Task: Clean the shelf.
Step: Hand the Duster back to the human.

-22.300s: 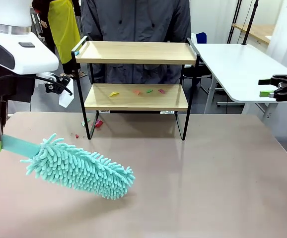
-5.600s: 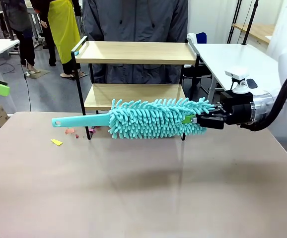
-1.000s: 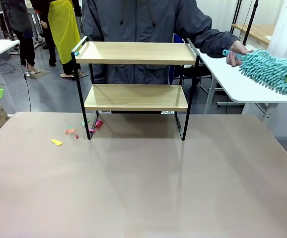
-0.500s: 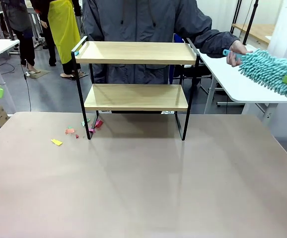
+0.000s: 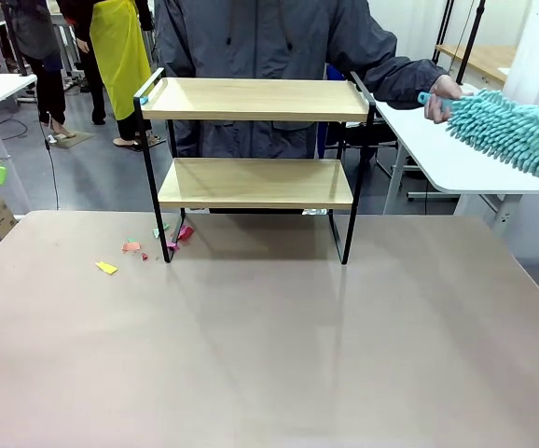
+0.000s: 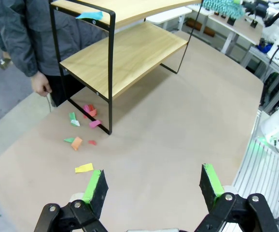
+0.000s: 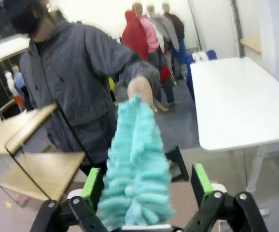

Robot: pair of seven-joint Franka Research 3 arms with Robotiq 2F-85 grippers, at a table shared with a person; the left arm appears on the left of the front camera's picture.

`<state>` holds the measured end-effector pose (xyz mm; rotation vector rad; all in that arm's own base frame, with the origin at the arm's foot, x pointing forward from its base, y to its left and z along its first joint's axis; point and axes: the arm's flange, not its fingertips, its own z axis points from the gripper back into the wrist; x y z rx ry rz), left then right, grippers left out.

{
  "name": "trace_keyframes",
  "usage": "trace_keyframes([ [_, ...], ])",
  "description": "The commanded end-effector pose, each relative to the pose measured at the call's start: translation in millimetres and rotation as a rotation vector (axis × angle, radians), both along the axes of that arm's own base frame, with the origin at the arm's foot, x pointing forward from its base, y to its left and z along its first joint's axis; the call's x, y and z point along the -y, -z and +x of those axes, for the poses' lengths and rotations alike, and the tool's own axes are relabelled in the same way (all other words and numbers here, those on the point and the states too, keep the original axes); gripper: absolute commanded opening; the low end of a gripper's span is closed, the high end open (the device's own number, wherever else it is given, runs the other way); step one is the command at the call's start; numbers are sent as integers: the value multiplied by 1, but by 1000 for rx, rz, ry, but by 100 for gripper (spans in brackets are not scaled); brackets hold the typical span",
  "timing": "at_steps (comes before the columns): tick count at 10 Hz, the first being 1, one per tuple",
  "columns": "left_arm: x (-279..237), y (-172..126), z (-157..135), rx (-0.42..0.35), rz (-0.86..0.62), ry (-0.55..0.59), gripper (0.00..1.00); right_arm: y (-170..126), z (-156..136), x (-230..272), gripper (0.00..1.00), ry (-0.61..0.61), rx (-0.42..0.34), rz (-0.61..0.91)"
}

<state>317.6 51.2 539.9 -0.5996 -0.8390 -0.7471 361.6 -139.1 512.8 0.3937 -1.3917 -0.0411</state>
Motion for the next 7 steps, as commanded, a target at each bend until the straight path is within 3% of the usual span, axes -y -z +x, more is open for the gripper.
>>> trace_keyframes([
  [1, 1, -1, -1, 0, -12, 2, 100, -62, -17, 29, 100, 1, 73, 159],
  [3, 1, -1, -1, 0, -12, 2, 100, -100, -29, 66, 100, 32, 127, 345],
  [5, 1, -1, -1, 0, -12, 2, 100, -110, -35, 96, 100, 67, 148, 466],
  [7, 1, -1, -1, 0, -12, 2, 100, -109, -34, 105, 100, 82, 129, 477],
])
